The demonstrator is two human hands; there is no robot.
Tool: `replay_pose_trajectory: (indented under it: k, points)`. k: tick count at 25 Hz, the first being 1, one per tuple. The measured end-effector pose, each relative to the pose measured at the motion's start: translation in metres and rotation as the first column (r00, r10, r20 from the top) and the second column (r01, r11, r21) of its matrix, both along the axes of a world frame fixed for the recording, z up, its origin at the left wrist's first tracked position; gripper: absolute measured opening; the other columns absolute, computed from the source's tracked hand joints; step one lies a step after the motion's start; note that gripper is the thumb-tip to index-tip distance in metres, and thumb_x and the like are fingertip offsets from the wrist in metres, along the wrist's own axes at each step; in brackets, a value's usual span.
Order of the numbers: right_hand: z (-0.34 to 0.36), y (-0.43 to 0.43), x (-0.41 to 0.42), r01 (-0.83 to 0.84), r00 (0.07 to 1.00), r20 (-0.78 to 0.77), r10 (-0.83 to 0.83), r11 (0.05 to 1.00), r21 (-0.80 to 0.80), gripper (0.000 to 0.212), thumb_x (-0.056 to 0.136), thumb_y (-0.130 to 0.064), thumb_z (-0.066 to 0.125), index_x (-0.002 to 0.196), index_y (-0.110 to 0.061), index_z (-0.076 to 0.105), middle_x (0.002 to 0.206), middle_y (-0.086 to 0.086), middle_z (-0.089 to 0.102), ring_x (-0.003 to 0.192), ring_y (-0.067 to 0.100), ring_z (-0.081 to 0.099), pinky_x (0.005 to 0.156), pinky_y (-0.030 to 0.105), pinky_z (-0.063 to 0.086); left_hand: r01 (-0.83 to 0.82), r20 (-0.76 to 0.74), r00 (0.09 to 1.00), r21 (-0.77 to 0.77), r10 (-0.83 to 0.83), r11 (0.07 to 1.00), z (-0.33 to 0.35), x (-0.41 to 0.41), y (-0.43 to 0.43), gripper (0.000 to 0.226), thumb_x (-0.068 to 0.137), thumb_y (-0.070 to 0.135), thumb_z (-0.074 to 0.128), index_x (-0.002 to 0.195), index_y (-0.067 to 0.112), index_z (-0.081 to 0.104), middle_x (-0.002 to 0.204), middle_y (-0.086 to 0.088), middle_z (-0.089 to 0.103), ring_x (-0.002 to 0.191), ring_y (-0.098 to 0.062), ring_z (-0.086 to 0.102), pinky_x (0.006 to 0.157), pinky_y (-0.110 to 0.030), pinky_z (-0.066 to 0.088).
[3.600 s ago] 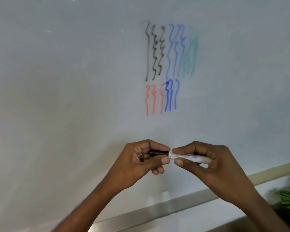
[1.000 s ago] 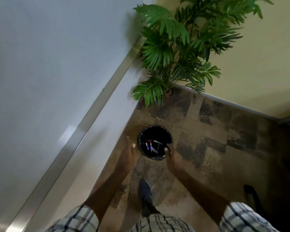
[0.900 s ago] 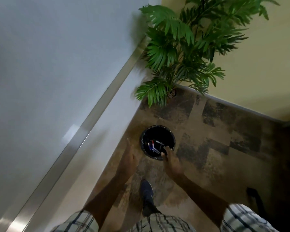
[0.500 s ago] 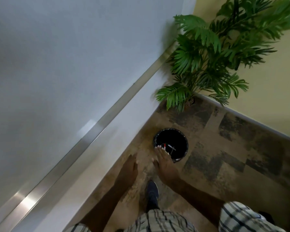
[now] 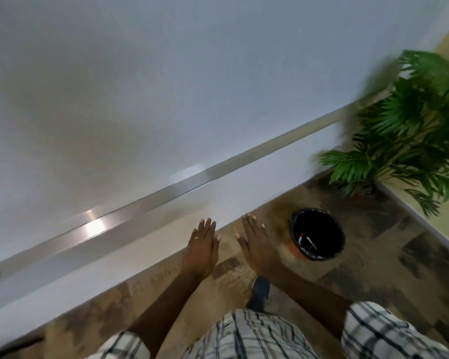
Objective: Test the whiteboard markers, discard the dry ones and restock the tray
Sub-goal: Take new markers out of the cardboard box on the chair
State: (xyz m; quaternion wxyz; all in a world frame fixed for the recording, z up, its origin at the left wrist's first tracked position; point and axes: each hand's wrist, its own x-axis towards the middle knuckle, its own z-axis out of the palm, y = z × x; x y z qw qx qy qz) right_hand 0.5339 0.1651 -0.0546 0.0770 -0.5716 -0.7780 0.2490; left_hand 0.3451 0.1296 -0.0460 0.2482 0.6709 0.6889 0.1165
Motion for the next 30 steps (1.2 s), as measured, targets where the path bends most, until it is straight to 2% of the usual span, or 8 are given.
replay_pose_trajectory:
  k: [5,7,10,16,21,27,30]
  points:
    - [0.013,-0.048,-0.100,-0.190,0.978,-0.081,0.191,0.982,0.018,0.075,0.099,-0.062,0.011,0.161,-0.020,0.015,0.168,-0.003,0.007,0.156,0.015,0.002,0.125,0.035,0.001,-0.237,-0.054,0.970,0.034,0.239,0.971,0.011,-0.081,-0.099,0.056,0.110,0.039,0.023,0.161,0.014,0.020,0.169,-0.005,0.013,0.158,-0.022,0.004,0.128,-0.037,0.002]
    - [0.016,-0.068,-0.140,-0.280,0.954,-0.099,0.281,0.960,0.034,0.068,0.103,-0.056,0.021,0.162,-0.021,0.014,0.168,-0.005,0.005,0.154,0.011,-0.002,0.127,0.038,0.002,-0.352,-0.069,0.933,0.043,0.354,0.935,0.016,-0.109,-0.136,0.057,0.110,0.041,0.021,0.161,0.016,0.017,0.169,-0.004,0.009,0.157,-0.021,0.001,0.128,-0.038,0.002]
    - [0.017,-0.090,-0.191,-0.420,0.899,-0.109,0.423,0.906,0.057,0.065,0.106,-0.051,0.028,0.162,-0.021,0.014,0.168,-0.007,0.004,0.151,0.005,-0.006,0.126,0.033,-0.002,-0.498,-0.077,0.862,0.058,0.501,0.866,0.020,-0.143,-0.181,0.058,0.109,0.042,0.019,0.161,0.017,0.016,0.170,-0.003,0.009,0.157,-0.020,0.001,0.129,-0.041,0.004]
    - [0.024,-0.127,-0.293,-0.672,0.732,-0.106,0.673,0.739,0.052,0.063,0.107,-0.050,0.028,0.162,-0.024,0.011,0.169,-0.008,0.005,0.153,0.006,-0.002,0.122,0.026,-0.005,-0.767,-0.058,0.630,0.106,0.774,0.632,0.021,-0.201,-0.260,0.072,0.102,0.054,0.002,0.160,0.014,0.019,0.169,-0.005,0.013,0.157,-0.020,0.002,0.129,-0.041,0.005]
    - [0.026,-0.148,-0.384,-0.821,0.559,-0.126,0.820,0.568,0.051,0.066,0.104,-0.055,0.026,0.162,-0.026,0.010,0.169,-0.008,0.006,0.155,0.008,0.002,0.124,0.026,0.000,-0.898,-0.034,0.418,0.139,0.908,0.419,0.021,-0.258,-0.298,0.058,0.110,0.042,0.022,0.160,0.013,0.018,0.169,-0.007,0.010,0.157,-0.020,-0.001,0.127,-0.035,-0.005]
    - [0.030,-0.171,-0.498,-0.938,0.341,-0.104,0.934,0.345,0.024,0.073,0.097,-0.066,0.018,0.160,-0.035,-0.001,0.166,-0.017,-0.009,0.154,0.007,-0.006,0.125,0.030,-0.004,-0.976,-0.007,0.131,0.177,0.991,0.130,0.022,-0.331,-0.332,0.057,0.110,0.042,0.024,0.161,0.018,0.017,0.170,-0.002,0.009,0.155,-0.012,-0.004,0.126,-0.033,-0.005]
    - [0.032,-0.184,-0.548,-0.975,0.217,-0.093,0.972,0.221,0.038,0.070,0.100,-0.064,0.019,0.160,-0.035,-0.001,0.166,-0.017,-0.008,0.154,0.006,-0.006,0.120,0.024,-0.011,-0.985,0.005,-0.004,0.173,1.000,-0.005,0.029,-0.358,-0.346,0.056,0.110,0.040,0.025,0.161,0.018,0.018,0.170,-0.002,0.009,0.156,-0.012,-0.004,0.128,-0.034,-0.003]
